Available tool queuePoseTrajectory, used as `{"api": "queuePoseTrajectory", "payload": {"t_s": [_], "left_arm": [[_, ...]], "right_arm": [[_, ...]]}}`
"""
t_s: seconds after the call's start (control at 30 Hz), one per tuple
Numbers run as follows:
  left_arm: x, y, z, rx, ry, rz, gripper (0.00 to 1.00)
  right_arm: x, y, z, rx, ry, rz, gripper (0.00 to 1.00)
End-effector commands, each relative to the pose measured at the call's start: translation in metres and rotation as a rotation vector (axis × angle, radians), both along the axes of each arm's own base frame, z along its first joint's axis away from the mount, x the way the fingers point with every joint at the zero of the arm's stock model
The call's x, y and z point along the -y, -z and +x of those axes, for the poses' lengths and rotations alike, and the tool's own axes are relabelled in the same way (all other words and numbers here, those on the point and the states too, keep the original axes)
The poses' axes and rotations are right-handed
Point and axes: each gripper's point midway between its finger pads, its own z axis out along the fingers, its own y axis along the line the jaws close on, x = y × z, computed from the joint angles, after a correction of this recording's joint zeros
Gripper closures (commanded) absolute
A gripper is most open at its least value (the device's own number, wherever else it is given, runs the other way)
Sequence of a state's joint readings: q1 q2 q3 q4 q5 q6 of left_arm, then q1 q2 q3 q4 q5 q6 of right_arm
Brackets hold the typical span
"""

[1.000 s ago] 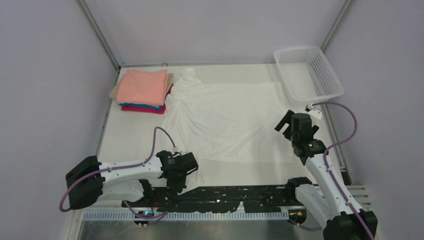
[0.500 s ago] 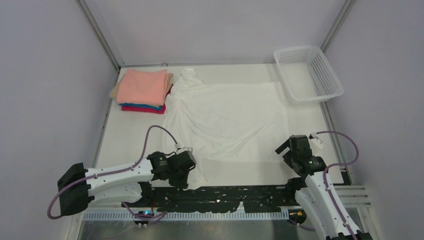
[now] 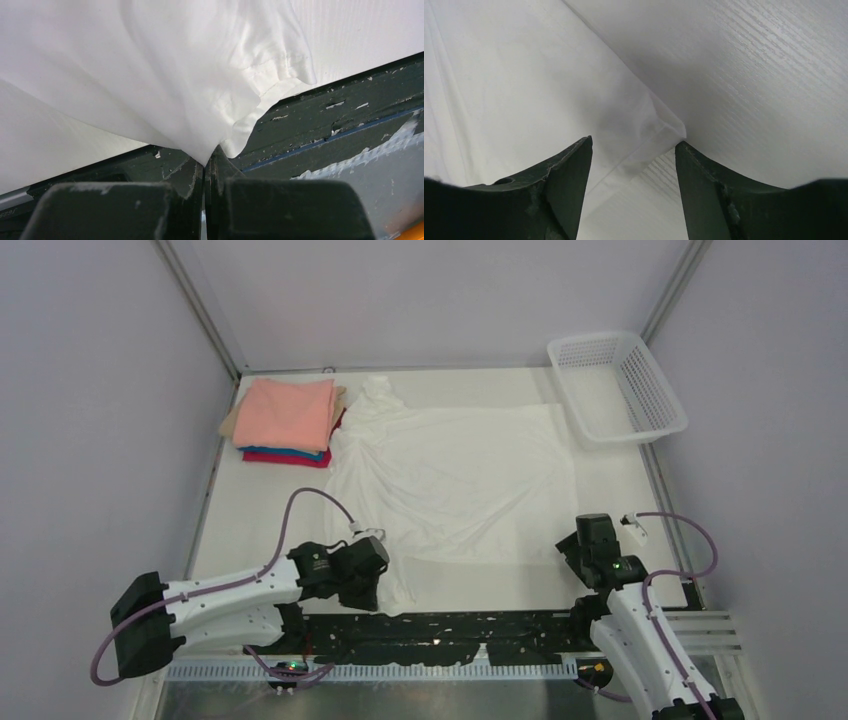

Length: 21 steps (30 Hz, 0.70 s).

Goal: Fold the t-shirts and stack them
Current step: Grab the side of the flattened tshirt closest away from the robot with both arms

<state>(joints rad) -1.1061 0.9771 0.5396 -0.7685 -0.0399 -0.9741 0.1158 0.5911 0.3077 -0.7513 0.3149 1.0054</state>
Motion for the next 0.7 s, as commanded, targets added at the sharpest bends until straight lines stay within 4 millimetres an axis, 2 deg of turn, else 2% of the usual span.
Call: {"api": "queuePoseTrajectory", "payload": {"t_s": [0.0,0.1,0.17,0.2,0.27,0.3,0.5,0.57,0.67], "left_arm": [[0.009,-0.009,0.011,0.030,0.007,-0.039,1.00],[0.013,-0.013,0.013,0.038,0.016,-0.061,1.00],[0.016,-0.015,0.014,0.039,0.027,-0.079,1.00],[0.017,-0.016,0.014,0.039,0.029,-0.084,1.00],[0.016,-0.017,0.016,0.040,0.024,-0.082,1.00],[0.016,-0.018,0.017,0.041,0.024,-0.080,1.00],[0.026,-0.034,0.026,0.071,0.047,-0.159,1.00],[0.031,-0.040,0.033,0.090,0.051,-0.203,1.00],[0.038,-0.051,0.055,0.131,0.028,-0.287,1.00]], "right_arm": [[0.000,0.001,0.016,0.069,0.024,0.010,0.41],[-0.003,0.006,0.018,0.057,0.005,0.015,0.53],[-0.004,0.008,0.018,0.044,-0.003,0.014,0.67],[-0.003,0.008,0.018,0.043,-0.010,0.010,0.70],[-0.002,0.007,0.018,0.046,-0.019,-0.001,0.81],[-0.002,0.004,0.019,0.057,-0.021,-0.005,0.91],[0.007,-0.006,0.014,0.073,-0.018,-0.056,0.95],[0.006,-0.011,0.018,0.089,-0.039,-0.059,0.94],[0.000,-0.021,0.030,0.122,-0.096,-0.056,0.95]]}}
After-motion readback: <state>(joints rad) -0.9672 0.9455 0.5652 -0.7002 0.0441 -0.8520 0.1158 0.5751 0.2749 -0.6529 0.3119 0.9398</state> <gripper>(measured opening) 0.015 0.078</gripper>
